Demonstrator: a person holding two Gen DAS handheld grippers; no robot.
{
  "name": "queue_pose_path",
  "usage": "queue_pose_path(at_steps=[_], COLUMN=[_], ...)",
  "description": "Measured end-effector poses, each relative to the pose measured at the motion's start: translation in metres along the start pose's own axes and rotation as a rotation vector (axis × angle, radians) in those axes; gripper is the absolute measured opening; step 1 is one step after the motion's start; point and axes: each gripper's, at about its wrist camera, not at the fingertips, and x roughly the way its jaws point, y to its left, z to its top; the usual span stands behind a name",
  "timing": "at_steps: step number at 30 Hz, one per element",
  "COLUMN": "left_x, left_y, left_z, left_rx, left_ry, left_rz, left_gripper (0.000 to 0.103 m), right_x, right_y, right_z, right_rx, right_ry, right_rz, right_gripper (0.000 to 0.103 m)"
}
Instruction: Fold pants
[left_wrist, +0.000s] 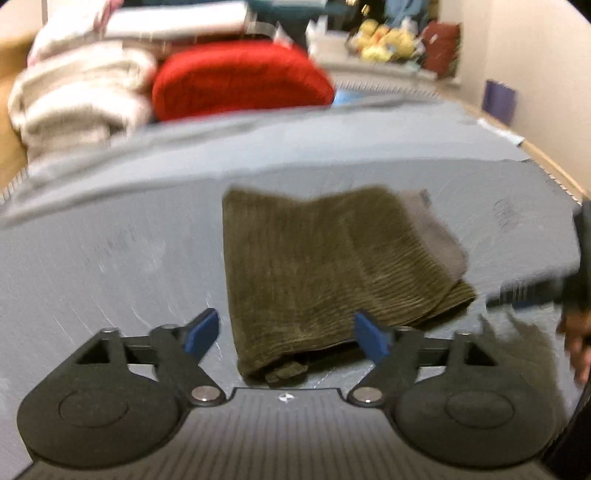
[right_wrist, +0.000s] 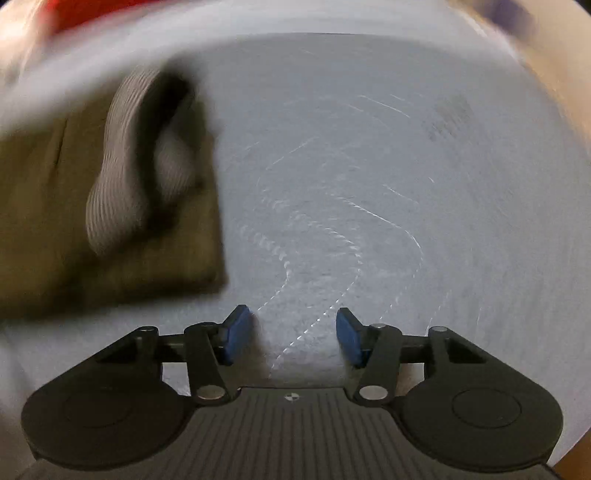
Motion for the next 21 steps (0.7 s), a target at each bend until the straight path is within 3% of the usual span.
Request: queue_pose_path(at_steps=[2, 4, 6, 9, 10, 13, 16, 18, 21], left_x=[-0.026, -0.048, -0.066, -0.085, -0.089, -0.087, -0.07, -0.064, -0.056], left_y=[-0.008, -0.017, -0.026, -0.034, -0.035, -0.038, -0.051, -0.056, -0.057], left_z=[-0.007, -0.015, -0.021, -0.031, -0.035, -0.051, -0.062, -0.061, -0.061], left_rx=[0.03, 0.053, 0.052, -0.01, -0.051, -0.174, -0.111, -0.078, -0.067], left_ry=[-0.056, -0.088, -0.108, -0.113, -0.101, -0.035, 0.046, 0.028, 0.005], left_rz=[0.03, 0.068, 0.087, 0.077, 0.06, 0.026, 0.071, 0.105, 0.138], left_gripper=[0.087, 0.087, 0.087, 0.087, 0.088, 0.103, 0.102, 0.102, 0.102], right_x=[-0.035, -0.08, -0.126, -0.172, -0.18, -0.193, -0.189, -0.18, -0.166], right_y=[-0.002, 0.006, 0.01, 0.013, 0.006, -0.01, -0.013, 0.007, 0.032], right_z=[0.009, 0.011, -0.001, -0.03, -0.041, -0.066, -0.086, -0.095, -0.103], right_rx=[0.005, -0.087, -0.174, -0.294, -0.322, -0.32, -0.254, -0.292, -0.398], right_ry=[-0.107, -0.276, -0.432, -0.558, -0.584, -0.607, -0.575, -0.548, -0.577], right_rz=[0.083, 0.151, 0.229, 0.277, 0.279, 0.258, 0.281, 0.261, 0.205], right_gripper=[0.056, 0.067, 0.09, 0.098, 0.099, 0.1, 0.1, 0.1, 0.1])
